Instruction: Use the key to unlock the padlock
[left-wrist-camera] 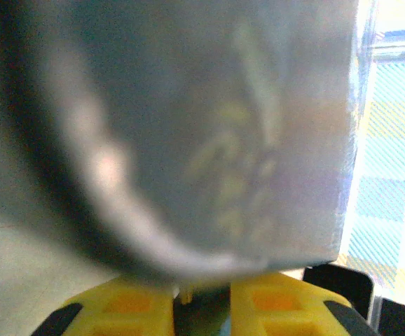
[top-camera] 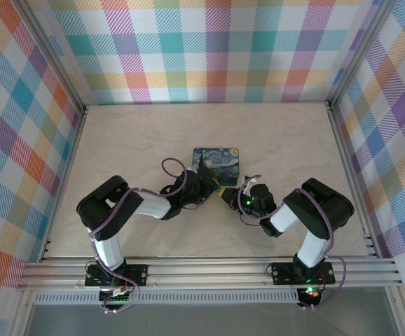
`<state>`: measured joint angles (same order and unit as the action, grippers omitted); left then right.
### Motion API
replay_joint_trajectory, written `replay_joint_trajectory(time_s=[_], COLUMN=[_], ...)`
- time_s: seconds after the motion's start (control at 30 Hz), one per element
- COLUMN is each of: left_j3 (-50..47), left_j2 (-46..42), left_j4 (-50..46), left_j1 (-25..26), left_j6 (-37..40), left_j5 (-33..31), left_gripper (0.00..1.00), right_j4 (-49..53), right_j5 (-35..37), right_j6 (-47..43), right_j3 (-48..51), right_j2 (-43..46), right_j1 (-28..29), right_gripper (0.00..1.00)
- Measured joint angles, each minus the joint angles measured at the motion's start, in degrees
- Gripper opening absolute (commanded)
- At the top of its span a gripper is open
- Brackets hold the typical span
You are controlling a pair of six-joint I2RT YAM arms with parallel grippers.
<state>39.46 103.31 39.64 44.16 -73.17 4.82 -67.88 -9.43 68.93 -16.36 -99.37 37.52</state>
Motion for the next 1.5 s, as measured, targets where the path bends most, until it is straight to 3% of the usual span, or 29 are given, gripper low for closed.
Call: replay_joint_trajectory(time_s=[0.17, 0.63, 0.77, 0.97, 1.2, 1.5], left_j3=[0.2, 2.2, 2.5, 2.5, 3.0, 3.5], left_j2=[0.0, -0.4, -1.2, -2.9, -3.1, -3.3], left_j4=[-0.2, -4.0, -5.9, -8.6, -9.8, -11.1], left_j1=[0.0, 0.0, 0.0, 0.0, 0.0, 0.0], left_j6=[0.1, -0.1, -0.2, -0.6, -0.6, -0.6], left_j5=[0.0, 0.2, 0.2, 0.2, 0.7, 1.4], left_gripper=[0.03, 0.03, 0.03, 0.03, 0.03, 0.04], right_j4=[0.0, 8.5, 17.6, 39.5, 52.0, 50.8], right_j5=[0.4, 2.8, 4.5, 10.7, 16.9, 21.6], right_j6=[0.6, -4.2, -8.9, -21.7, -37.9, -52.3], right_j3=[0.0, 0.5, 0.6, -3.2, -4.3, 1.0], right_j2=[0.0, 8.3, 15.7, 33.1, 50.6, 61.4], right_j1=[0.0, -0.5, -0.9, -0.9, -1.6, -1.9], right_gripper=[0.16, 0.57, 0.73, 1.00, 1.00, 1.00])
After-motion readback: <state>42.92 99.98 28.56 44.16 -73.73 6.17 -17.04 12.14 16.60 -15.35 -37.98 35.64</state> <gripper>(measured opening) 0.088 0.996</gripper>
